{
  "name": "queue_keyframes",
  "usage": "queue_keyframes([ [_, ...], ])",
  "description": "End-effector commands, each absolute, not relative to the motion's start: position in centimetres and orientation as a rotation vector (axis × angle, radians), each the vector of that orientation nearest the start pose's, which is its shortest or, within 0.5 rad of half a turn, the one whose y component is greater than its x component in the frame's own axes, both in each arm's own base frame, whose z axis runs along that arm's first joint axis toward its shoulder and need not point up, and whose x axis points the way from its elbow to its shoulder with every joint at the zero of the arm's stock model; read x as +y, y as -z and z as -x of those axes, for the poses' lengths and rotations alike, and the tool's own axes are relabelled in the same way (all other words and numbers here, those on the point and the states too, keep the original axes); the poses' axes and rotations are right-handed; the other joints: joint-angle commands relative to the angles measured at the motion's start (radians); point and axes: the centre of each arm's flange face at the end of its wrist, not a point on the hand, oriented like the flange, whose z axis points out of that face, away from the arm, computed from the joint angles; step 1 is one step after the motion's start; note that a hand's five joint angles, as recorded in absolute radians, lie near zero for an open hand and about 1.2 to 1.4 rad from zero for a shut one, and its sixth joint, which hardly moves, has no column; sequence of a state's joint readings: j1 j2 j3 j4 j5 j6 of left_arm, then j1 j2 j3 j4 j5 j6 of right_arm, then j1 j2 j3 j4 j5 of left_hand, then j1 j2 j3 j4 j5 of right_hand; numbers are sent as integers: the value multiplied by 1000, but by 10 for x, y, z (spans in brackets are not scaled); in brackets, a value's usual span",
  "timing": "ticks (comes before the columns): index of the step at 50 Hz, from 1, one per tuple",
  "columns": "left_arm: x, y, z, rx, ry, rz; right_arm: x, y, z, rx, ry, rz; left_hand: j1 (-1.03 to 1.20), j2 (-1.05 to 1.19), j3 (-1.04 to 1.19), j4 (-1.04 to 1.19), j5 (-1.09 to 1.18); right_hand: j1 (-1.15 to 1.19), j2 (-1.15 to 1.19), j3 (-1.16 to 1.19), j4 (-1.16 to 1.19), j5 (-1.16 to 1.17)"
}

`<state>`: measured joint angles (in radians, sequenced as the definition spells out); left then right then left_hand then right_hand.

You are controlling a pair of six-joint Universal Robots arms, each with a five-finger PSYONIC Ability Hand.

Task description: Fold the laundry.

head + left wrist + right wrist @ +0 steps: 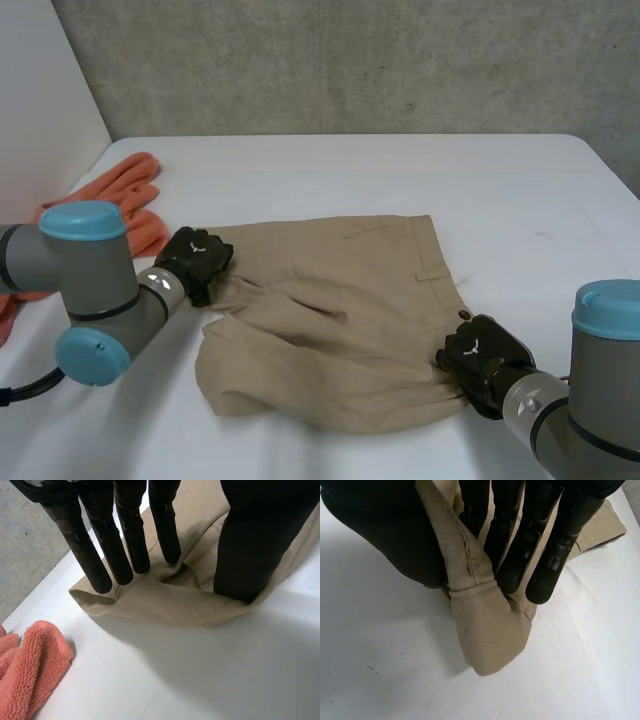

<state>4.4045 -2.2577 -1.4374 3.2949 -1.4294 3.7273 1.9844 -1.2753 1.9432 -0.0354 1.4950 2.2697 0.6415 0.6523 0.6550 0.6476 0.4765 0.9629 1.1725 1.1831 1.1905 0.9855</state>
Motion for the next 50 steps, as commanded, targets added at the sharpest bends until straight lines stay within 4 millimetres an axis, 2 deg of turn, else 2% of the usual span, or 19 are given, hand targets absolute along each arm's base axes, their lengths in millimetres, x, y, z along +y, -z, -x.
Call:
queue_keyframes([
  [1,-329,-114,255,2268,1736,-1219,-184,-129,-232,2314,1471,1802,130,119,116,124,120,433,224,213,206,236],
  [6,-330,-115,256,2264,1739,-1219,-184,-129,-231,2316,1469,1801,227,216,213,220,217,433,224,213,206,236],
  [9,-323,-113,260,2277,1729,-1241,-184,-129,-232,2314,1469,1805,241,231,228,235,232,433,224,213,206,236],
  [17,-312,-133,258,2261,1774,-1232,-184,-129,-231,2314,1466,1805,265,254,251,259,255,433,224,213,206,236],
  [25,-312,-126,257,2280,1746,-1235,-183,-126,-231,2319,1450,1808,198,187,184,191,188,433,224,213,206,236],
  [37,-324,-114,254,2284,1723,-1226,-183,-127,-231,2319,1450,1808,36,25,22,30,26,433,224,213,206,236],
  [50,-329,-111,264,2270,1756,-1246,-183,-126,-231,2323,1450,1807,68,57,55,62,59,433,224,213,206,236],
])
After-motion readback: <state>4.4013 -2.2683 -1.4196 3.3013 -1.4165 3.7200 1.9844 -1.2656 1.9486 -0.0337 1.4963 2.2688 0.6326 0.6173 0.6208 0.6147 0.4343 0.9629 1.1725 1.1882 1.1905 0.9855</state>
